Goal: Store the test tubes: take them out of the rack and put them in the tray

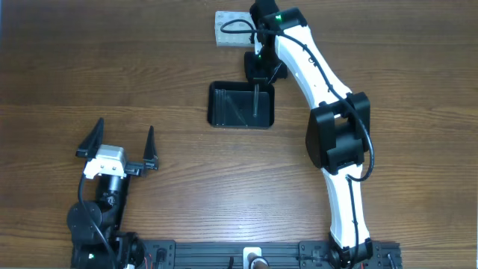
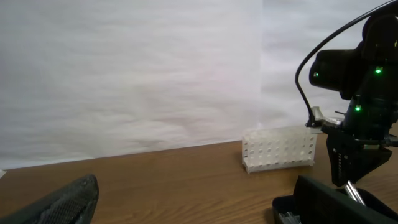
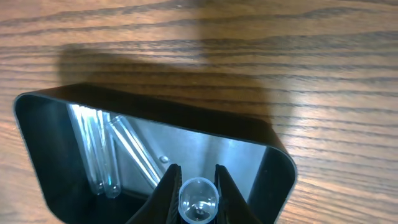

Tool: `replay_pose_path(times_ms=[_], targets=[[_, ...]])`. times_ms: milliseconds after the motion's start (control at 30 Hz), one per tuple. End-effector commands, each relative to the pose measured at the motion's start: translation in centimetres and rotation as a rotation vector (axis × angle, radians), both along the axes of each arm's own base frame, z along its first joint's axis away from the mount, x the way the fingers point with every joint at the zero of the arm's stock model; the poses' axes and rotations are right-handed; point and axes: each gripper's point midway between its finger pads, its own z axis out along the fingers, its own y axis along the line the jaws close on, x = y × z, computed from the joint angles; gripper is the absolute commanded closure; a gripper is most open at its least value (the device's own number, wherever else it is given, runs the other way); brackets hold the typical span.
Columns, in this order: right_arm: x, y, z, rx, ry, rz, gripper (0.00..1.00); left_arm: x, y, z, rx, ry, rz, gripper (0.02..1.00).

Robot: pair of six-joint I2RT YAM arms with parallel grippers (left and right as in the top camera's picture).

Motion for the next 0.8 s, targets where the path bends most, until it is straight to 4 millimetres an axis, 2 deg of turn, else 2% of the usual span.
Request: replay_pose_path(times_ms=[33, 433, 567, 700, 733, 800], targets=[[-0.4, -0.1, -0.3, -0.055, -0.005, -0.008, 0.985, -0.1, 0.0, 0.0, 0.011, -0.007, 0.0, 0.018], [-2.5, -0.9, -1.9, -0.111, 0.073, 0.001, 0.965, -0.1, 0.0, 0.0, 0.011, -0.007, 0.0, 0.018], [-2.5, -1.2, -2.1, -0.127, 0.072, -0.002, 0.908, -0.1, 0.0, 0.0, 0.011, -0.007, 0.0, 0.018], [-2.3, -1.2, -2.1, -0.124, 0.064, -0.002, 0.794, -0.1, 0.0, 0.0, 0.011, -0.007, 0.0, 0.018], [-2.3, -1.2, -2.1, -0.123, 0.064, -0.001, 0.739, -0.1, 0.0, 0.0, 0.011, -0.007, 0.0, 0.018], [-2.2, -1.1, -2.1, -0.122, 0.06, 0.001, 0.529, -0.1, 0.0, 0.0, 0.011, -0.007, 0.0, 0.018]])
